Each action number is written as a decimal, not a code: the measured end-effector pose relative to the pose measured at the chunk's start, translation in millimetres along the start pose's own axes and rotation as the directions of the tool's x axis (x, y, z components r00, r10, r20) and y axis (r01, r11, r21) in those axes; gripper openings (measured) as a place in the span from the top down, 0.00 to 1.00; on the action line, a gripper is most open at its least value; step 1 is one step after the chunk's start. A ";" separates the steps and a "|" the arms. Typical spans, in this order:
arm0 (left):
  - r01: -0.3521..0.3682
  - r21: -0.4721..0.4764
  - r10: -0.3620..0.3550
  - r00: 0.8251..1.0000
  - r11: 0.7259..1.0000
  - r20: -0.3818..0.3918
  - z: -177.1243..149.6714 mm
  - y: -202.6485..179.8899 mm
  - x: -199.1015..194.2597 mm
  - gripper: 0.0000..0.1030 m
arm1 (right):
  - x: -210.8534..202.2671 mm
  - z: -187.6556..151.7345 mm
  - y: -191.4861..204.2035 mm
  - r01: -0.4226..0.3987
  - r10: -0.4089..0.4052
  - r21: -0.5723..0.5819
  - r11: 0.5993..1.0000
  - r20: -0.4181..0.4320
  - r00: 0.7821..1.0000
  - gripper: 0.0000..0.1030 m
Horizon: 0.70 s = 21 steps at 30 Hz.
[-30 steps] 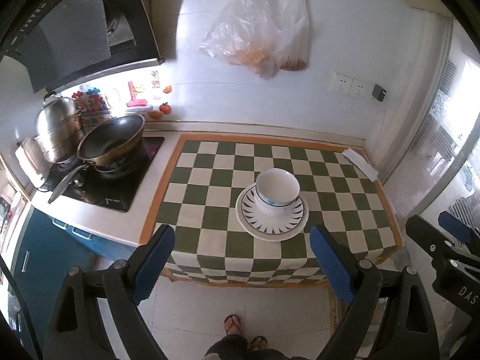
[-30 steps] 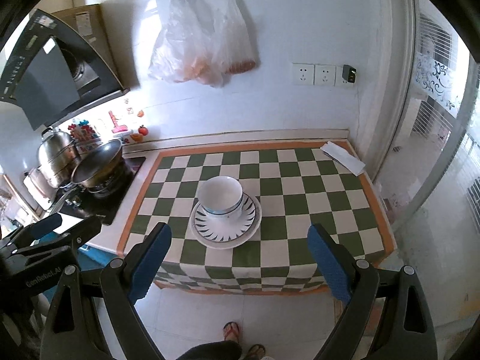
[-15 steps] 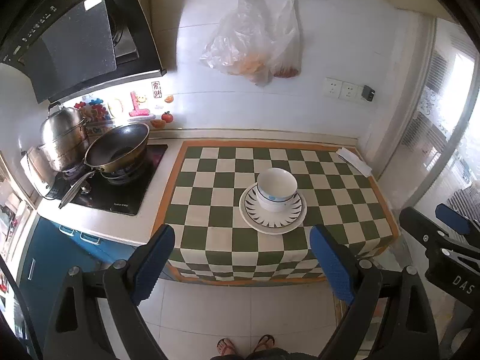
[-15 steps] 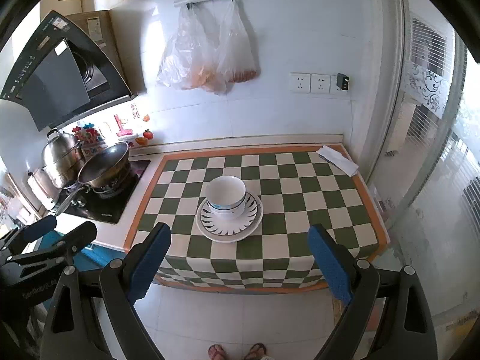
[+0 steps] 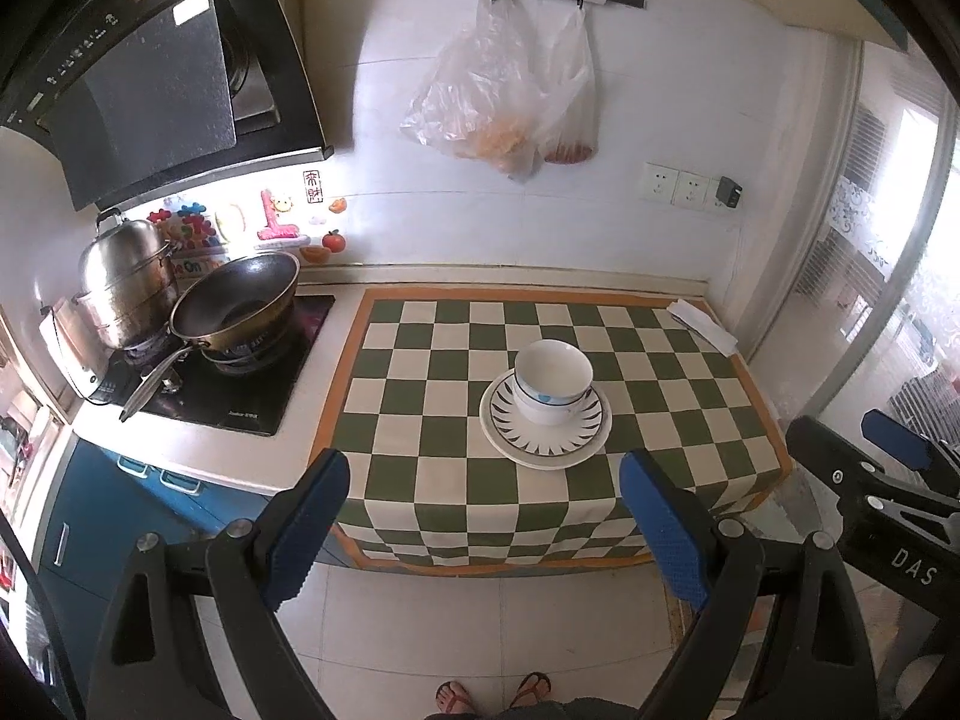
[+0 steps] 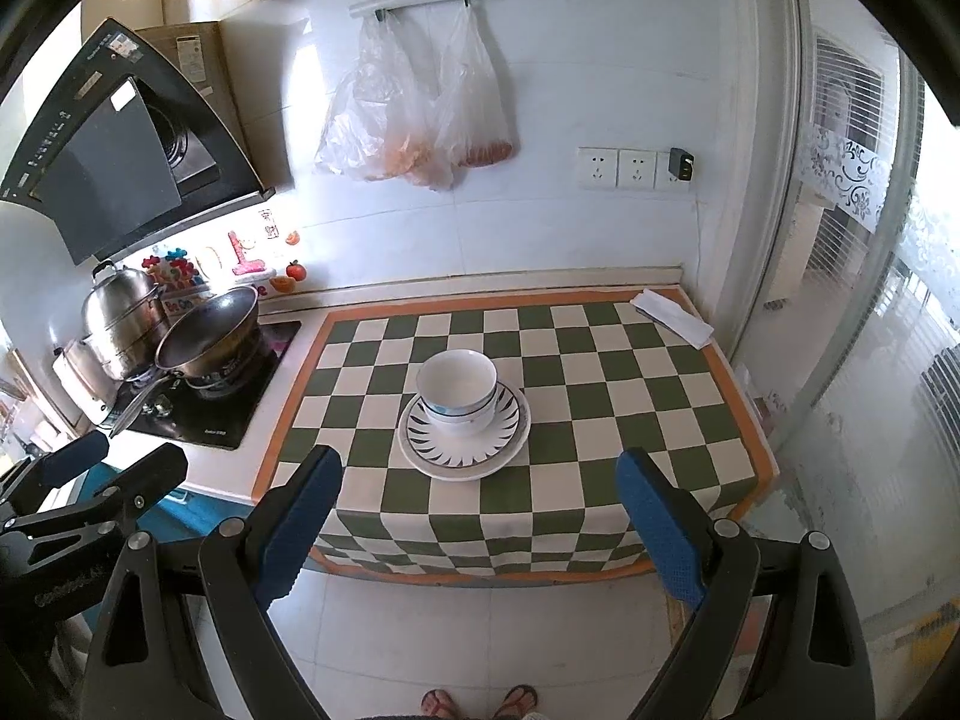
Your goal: Organize plates and bowls
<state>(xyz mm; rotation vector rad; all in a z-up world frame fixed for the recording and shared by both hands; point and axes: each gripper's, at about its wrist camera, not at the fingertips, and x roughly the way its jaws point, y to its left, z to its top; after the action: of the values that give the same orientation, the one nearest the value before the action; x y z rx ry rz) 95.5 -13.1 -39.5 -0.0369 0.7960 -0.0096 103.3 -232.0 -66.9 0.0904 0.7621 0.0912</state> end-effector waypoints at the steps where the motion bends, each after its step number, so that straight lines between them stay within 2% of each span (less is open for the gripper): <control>1: 0.001 0.000 -0.001 1.000 1.000 -0.001 0.0 0.0 0.1 0.10 | 0.2 -0.7 0.2 -0.001 0.001 -0.001 1.000 0.000 1.000 0.08; 21: 0.021 0.002 -0.021 1.000 1.000 0.002 1.6 -4.7 -1.0 0.10 | 1.8 -4.6 -7.0 0.005 -0.005 0.009 1.000 -0.007 1.000 0.08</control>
<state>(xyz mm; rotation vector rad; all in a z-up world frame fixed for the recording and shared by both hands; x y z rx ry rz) 95.9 -17.8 -37.5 -0.0438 0.7935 -0.0305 101.8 -238.5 -72.3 0.0963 0.7700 0.0833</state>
